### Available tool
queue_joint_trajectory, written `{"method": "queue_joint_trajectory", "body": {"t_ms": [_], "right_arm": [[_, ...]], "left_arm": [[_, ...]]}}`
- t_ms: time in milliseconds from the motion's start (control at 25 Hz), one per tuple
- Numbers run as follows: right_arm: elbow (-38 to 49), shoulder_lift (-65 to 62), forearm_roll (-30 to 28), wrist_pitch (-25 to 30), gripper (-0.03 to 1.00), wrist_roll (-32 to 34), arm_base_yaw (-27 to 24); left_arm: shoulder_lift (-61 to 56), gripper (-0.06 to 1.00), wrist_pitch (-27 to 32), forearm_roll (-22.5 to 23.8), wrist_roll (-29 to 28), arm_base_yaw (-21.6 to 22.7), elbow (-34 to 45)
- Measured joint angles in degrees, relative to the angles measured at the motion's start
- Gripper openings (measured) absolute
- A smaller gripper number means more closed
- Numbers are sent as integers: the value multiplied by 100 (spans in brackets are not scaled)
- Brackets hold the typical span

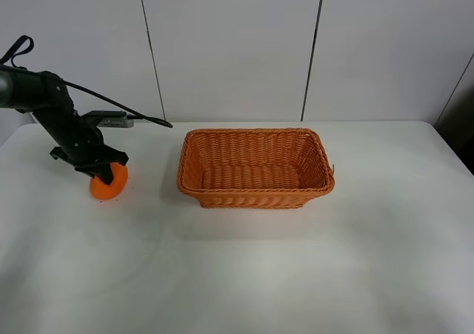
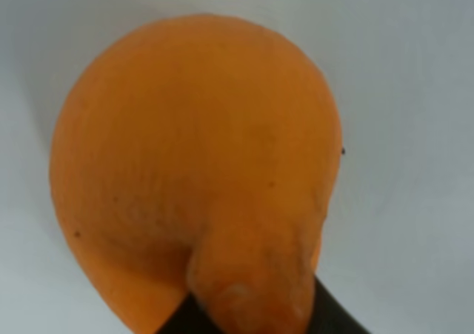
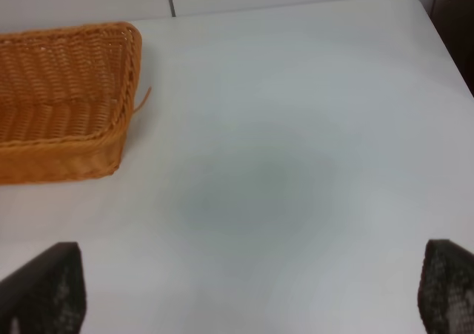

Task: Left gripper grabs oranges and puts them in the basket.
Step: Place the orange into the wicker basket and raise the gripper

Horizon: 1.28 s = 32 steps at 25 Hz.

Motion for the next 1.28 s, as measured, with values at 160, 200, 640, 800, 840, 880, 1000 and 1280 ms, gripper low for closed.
{"method": "queue_joint_trajectory", "body": {"t_ms": [160,200,640,800,840,880,1000,1280], "right_arm": [[0,0,0,0,69,0,0],[0,0,0,0,69,0,0],[0,0,0,0,69,0,0],[0,0,0,0,69,0,0],[0,0,0,0,69,0,0],[0,0,0,0,69,0,0],[0,0,0,0,69,0,0],[0,0,0,0,69,0,0]], "left_arm": [[-252,16,124,49,-21,0,0],[-348,16,162,62,-56,0,0],[-1688,16,1037,-14,-373,-6,5],[-2070,16,1200,-129,-373,-161,5],[-2089,16,1226,-129,-373,-244,5],[-2089,16,1240,-123,-373,-342,5],[-2089,16,1162,-91,-411,-739,5],[-2007,16,881,-91,-608,-1369,-207]]}}
